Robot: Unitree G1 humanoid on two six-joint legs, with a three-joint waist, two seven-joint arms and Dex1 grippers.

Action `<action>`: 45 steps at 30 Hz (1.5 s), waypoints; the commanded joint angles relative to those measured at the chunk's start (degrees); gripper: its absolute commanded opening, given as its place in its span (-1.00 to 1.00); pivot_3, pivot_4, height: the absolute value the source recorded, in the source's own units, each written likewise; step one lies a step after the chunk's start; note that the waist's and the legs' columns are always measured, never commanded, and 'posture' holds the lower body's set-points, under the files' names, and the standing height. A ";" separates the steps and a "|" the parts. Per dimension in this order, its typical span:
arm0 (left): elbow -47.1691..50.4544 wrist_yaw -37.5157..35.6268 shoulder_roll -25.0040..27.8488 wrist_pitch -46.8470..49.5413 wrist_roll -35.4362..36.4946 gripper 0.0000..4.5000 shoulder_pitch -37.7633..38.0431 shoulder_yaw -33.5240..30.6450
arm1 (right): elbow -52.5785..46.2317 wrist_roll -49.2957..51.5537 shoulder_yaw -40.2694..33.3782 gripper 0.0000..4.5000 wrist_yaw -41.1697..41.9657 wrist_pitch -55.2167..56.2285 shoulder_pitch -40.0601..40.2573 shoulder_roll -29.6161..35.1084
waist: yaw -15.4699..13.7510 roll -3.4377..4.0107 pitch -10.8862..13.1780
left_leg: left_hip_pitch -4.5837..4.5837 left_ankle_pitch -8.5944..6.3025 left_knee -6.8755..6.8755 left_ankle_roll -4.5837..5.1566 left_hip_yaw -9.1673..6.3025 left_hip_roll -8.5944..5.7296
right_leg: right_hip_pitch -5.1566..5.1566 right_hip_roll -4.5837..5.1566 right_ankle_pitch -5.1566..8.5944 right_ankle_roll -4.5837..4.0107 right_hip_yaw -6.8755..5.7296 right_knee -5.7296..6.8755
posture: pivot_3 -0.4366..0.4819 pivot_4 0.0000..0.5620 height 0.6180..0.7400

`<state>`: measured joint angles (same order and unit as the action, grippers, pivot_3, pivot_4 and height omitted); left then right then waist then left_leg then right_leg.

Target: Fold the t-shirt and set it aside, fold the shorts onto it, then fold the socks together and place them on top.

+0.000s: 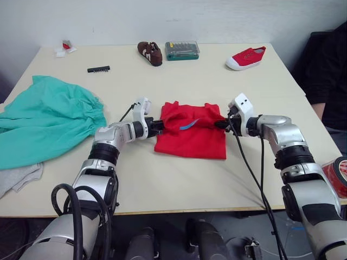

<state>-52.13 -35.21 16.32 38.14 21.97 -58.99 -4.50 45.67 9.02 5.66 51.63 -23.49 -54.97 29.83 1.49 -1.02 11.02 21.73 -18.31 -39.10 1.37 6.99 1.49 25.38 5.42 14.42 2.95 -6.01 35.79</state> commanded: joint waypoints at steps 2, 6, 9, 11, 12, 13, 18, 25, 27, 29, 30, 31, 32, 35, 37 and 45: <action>-6.46 4.03 -0.47 1.19 1.54 -0.29 -4.90 -5.99 | 4.15 3.10 -6.50 -0.05 -4.11 -6.08 -5.05 -1.27 | 0.09 0.00 0.00 | 0.00 0.00 0.00 0.00 0.00 0.00 | 0.01 0.01 0.00 0.00 0.00 0.00 | -0.05 -0.47 1.00; -12.34 10.51 0.15 2.97 3.92 0.27 -8.64 -12.73 | 9.49 5.94 -12.86 0.57 -10.64 -13.47 -9.29 -1.33 | 0.18 0.00 0.00 | 0.01 0.01 0.03 -0.02 -0.01 0.01 | 0.05 0.02 0.00 -0.01 0.03 0.04 | -0.05 -0.47 1.00; -14.84 13.59 1.41 4.74 5.56 0.68 -10.48 -16.73 | 7.48 5.28 -13.18 1.00 -10.24 -15.32 -9.06 -0.13 | 0.22 0.00 0.00 | 0.00 -0.02 0.09 -0.08 -0.01 0.03 | 0.08 0.02 0.01 -0.03 0.04 0.03 | -0.05 -0.47 1.00; -15.26 14.24 2.02 5.92 5.71 0.97 -11.07 -17.88 | 4.43 4.39 -12.41 1.00 -9.37 -15.12 -7.81 0.65 | 0.29 0.00 0.00 | 0.00 -0.02 0.13 -0.09 0.01 0.02 | 0.10 0.01 0.01 -0.03 0.04 0.03 | -0.05 -0.47 1.00; -14.79 13.90 2.51 6.99 5.39 0.99 -11.21 -17.78 | 0.32 3.46 -11.18 1.00 -8.12 -12.86 -5.79 1.47 | 0.27 0.00 0.00 | 0.00 -0.02 0.14 -0.09 0.02 0.02 | 0.10 0.01 0.01 -0.03 0.05 0.03 | -0.05 -0.47 1.00; -11.90 10.11 3.57 7.41 3.56 0.99 -10.37 -14.92 | -9.12 2.66 -8.95 1.00 -5.03 -9.97 -0.86 3.40 | 0.23 0.00 0.00 | 0.00 -0.02 0.14 -0.10 0.02 0.02 | 0.10 0.00 0.01 -0.03 0.04 0.02 | -0.05 -0.47 1.00; 4.93 -4.93 7.71 3.69 -2.60 0.99 -2.50 -2.06 | -36.99 3.08 -6.07 1.00 -0.26 -6.41 15.05 8.26 | 0.24 0.01 0.00 | 0.01 -0.08 0.40 -0.26 0.17 0.00 | 0.22 -0.12 0.03 -0.04 -0.05 -0.10 | -0.05 -0.47 1.00; 33.55 -20.99 15.31 -9.77 -5.24 0.99 12.79 7.07 | -60.13 -0.60 -4.68 1.00 -1.13 3.39 32.01 11.48 | 0.02 0.00 0.00 | -0.14 -0.10 0.27 -0.40 0.34 0.11 | 0.23 -0.15 0.05 -0.08 0.14 0.02 | -0.05 -0.47 1.00; 37.39 -23.40 16.20 -12.61 -5.76 0.99 15.18 8.61 | -62.94 -0.88 -3.82 1.00 -1.25 4.46 34.58 11.45 | -0.05 0.00 0.01 | -0.19 -0.16 0.25 -0.50 0.31 0.11 | 0.17 -0.14 0.07 -0.11 0.22 -0.14 | -0.05 -0.47 1.00; 40.30 -25.83 16.65 -17.04 -6.72 0.99 17.21 10.18 | -65.10 -2.42 -2.11 1.00 -2.47 5.50 36.48 11.01 | -0.15 0.00 0.00 | -0.22 -0.17 0.20 -0.53 0.30 0.09 | 0.14 -0.10 0.07 -0.11 0.23 -0.11 | -0.05 -0.47 1.00; 41.12 -27.00 16.93 -19.95 -7.68 0.99 18.01 11.13 | -65.60 -3.71 -0.98 1.00 -3.03 6.74 37.09 10.88 | -0.17 0.00 0.00 | -0.22 -0.17 0.19 -0.50 0.29 0.08 | 0.12 -0.07 0.07 -0.12 0.22 -0.10 | -0.05 -0.47 1.00; 41.22 -27.97 17.33 -24.01 -9.40 0.99 18.72 12.35 | -65.68 -5.47 0.42 1.00 -3.60 8.17 37.63 10.97 | -0.22 0.00 0.00 | -0.25 -0.13 0.17 -0.42 0.28 0.07 | 0.09 -0.06 0.07 -0.12 0.22 -0.09 | -0.05 -0.47 1.00; 40.88 -28.62 17.49 -26.66 -10.63 0.99 19.12 13.34 | -65.51 -7.29 1.89 1.00 -3.90 9.87 38.13 11.20 | -0.22 0.00 0.00 | -0.25 -0.11 0.16 -0.38 0.26 0.07 | 0.09 -0.06 0.07 -0.12 0.22 -0.09 | -0.05 -0.47 1.00; 38.24 -29.19 17.59 -33.55 -14.10 0.99 19.30 15.42 | -64.15 -11.35 4.86 1.00 -4.21 14.18 38.69 11.68 | -0.28 0.00 0.01 | -0.24 -0.10 0.17 -0.32 0.24 0.08 | 0.09 -0.07 0.08 -0.14 0.19 -0.11 | -0.05 -0.47 1.00; 36.37 -29.35 17.88 -38.67 -16.65 0.99 19.18 16.63 | -62.84 -13.70 6.19 1.00 -4.50 16.78 38.62 11.88 | -0.34 0.00 0.01 | -0.23 -0.11 0.16 -0.25 0.23 0.08 | 0.09 -0.07 0.09 -0.16 0.17 -0.12 | -0.05 -0.47 1.00; 28.89 -28.24 18.09 -51.58 -23.90 0.58 19.09 19.65 | -52.34 -21.03 8.86 0.83 -8.37 23.21 35.37 10.13 | -0.17 -0.03 -0.01 | -0.23 -0.13 0.08 -0.07 0.23 0.08 | 0.05 -0.06 0.09 -0.16 0.14 -0.10 | -0.05 -0.47 1.00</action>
<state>-23.07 -63.86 33.87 -10.95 -0.67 -39.46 14.95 -8.65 -10.32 15.20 44.71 -0.43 -19.35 39.87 1.31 -1.06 11.00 21.50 -18.43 -39.03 1.32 7.21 1.57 25.43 5.36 14.51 2.79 -5.88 35.70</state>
